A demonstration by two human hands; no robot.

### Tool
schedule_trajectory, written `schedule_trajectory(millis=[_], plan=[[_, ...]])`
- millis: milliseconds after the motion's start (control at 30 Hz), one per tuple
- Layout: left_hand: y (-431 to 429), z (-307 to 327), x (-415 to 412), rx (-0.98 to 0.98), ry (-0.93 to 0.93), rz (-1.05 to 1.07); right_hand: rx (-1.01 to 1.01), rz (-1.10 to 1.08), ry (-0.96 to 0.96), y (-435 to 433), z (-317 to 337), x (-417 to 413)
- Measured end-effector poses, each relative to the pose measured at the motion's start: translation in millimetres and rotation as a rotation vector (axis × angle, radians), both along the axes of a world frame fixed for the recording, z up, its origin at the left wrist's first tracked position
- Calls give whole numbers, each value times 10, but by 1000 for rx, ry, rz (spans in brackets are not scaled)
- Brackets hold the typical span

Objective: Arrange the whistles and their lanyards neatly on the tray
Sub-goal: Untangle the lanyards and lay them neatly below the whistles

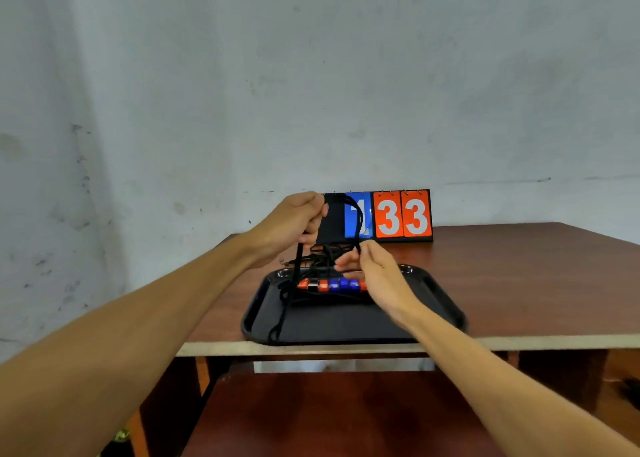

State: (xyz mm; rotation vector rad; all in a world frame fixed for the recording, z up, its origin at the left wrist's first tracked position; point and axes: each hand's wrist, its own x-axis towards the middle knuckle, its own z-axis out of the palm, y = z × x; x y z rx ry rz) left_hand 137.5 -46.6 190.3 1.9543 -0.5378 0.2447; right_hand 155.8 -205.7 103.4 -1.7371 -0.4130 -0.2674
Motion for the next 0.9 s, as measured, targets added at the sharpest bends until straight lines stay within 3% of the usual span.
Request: schedule_trajectory(millis=[100,233,367,600,900], plan=[[-112,56,20,-139,11,-32,340,153,173,173,92,-28],[-126,74,77,-304,22,-22,465,409,344,311,94,-138],[-28,28,129,-334,-12,128,289,475,312,341,-29,-139],[265,-333,353,-148,-133,373,74,90,220,-115,-23,140],[532,-941,477,105,-75,318,-362,-72,26,-602,-151,358]])
